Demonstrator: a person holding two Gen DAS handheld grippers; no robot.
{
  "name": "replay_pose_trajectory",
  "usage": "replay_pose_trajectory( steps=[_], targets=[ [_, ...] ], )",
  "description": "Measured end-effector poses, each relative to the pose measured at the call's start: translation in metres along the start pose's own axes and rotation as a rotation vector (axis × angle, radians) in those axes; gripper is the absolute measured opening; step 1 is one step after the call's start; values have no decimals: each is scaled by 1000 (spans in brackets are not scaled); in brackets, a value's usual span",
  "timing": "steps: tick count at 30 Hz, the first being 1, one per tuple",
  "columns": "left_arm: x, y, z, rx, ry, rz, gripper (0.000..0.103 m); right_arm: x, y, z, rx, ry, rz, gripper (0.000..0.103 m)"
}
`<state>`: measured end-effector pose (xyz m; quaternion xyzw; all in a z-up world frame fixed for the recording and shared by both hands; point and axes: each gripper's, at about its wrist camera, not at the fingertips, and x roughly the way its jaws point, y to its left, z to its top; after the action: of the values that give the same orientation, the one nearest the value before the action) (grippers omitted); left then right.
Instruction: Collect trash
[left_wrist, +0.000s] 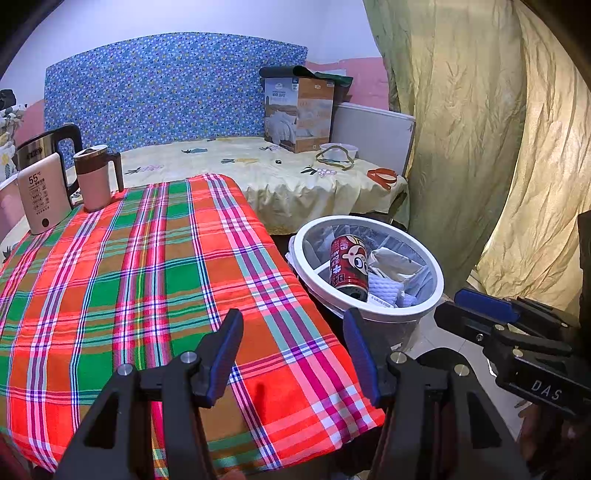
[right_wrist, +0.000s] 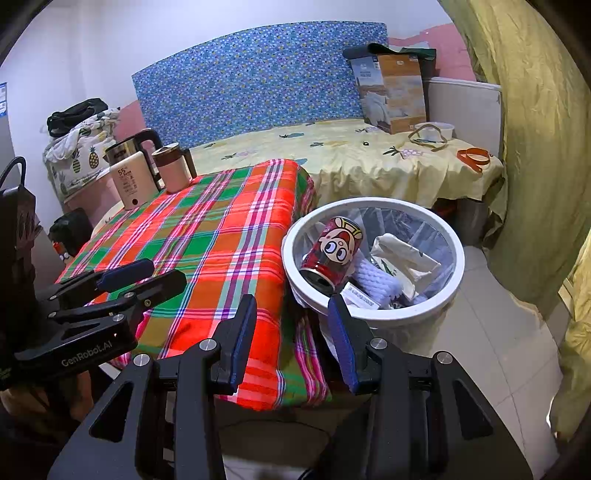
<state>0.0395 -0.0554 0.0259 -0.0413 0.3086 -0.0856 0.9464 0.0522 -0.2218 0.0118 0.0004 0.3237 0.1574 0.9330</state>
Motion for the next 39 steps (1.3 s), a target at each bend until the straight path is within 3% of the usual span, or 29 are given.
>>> replay_pose_trajectory(
  steps=[39],
  targets=[
    [-4,-9,-4,32,-16,24,58,2,1,-1,2,8,-3,42]
  ],
)
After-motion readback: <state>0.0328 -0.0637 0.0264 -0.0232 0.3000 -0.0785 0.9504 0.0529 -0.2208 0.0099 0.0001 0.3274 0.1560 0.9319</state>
